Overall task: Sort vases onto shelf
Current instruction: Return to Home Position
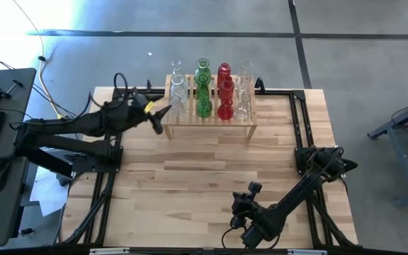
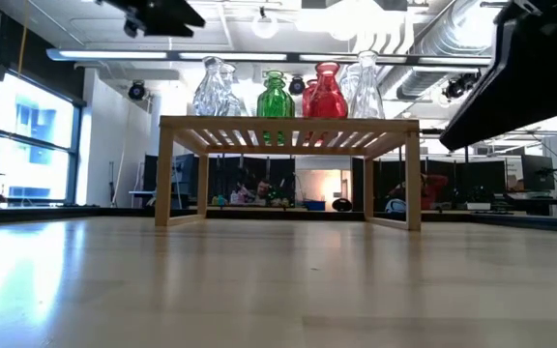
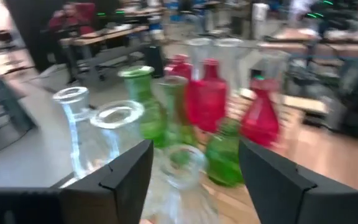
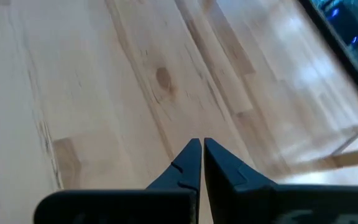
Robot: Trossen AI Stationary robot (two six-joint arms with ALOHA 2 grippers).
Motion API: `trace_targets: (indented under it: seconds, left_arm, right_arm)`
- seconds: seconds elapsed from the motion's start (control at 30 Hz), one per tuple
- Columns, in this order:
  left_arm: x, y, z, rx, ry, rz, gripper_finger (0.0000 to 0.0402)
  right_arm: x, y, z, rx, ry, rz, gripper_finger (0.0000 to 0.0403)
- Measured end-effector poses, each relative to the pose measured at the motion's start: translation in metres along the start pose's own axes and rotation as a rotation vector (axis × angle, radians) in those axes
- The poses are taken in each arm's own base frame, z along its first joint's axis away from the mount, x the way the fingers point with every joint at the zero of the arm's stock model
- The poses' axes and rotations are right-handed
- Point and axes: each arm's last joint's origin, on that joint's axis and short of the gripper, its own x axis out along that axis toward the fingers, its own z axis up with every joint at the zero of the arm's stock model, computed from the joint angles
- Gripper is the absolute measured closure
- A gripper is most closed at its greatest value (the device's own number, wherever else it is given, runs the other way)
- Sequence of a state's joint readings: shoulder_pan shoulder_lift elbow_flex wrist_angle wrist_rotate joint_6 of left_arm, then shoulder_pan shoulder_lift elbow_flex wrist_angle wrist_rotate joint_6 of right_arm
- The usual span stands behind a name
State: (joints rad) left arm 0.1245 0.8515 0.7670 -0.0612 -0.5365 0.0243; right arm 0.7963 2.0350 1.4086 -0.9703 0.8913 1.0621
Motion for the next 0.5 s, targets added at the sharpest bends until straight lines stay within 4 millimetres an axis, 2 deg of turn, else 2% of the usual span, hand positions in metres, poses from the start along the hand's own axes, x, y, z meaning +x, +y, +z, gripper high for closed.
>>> trace_targets:
  seconds: [0.13, 0.27, 0.5]
  left_arm:
    - [-0.021, -0.013, -0.001, 0.061, 0.013, -0.124, 0.0219]
    - [-0.036, -0.031, -0.005, 0.164, 0.017, -0.262, 0.0279]
    - [-0.055, -0.054, -0.007, 0.264, -0.012, -0.421, 0.0369]
  right_arm:
    - [0.003, -0.001, 0.003, -0.087, -0.02, -0.017, 0.0402]
    - [0.014, -0.002, 0.011, -0.152, 0.023, 0.013, 0.0403]
    - [0.039, -0.001, 0.039, -0.294, 0.062, 0.216, 0.0403]
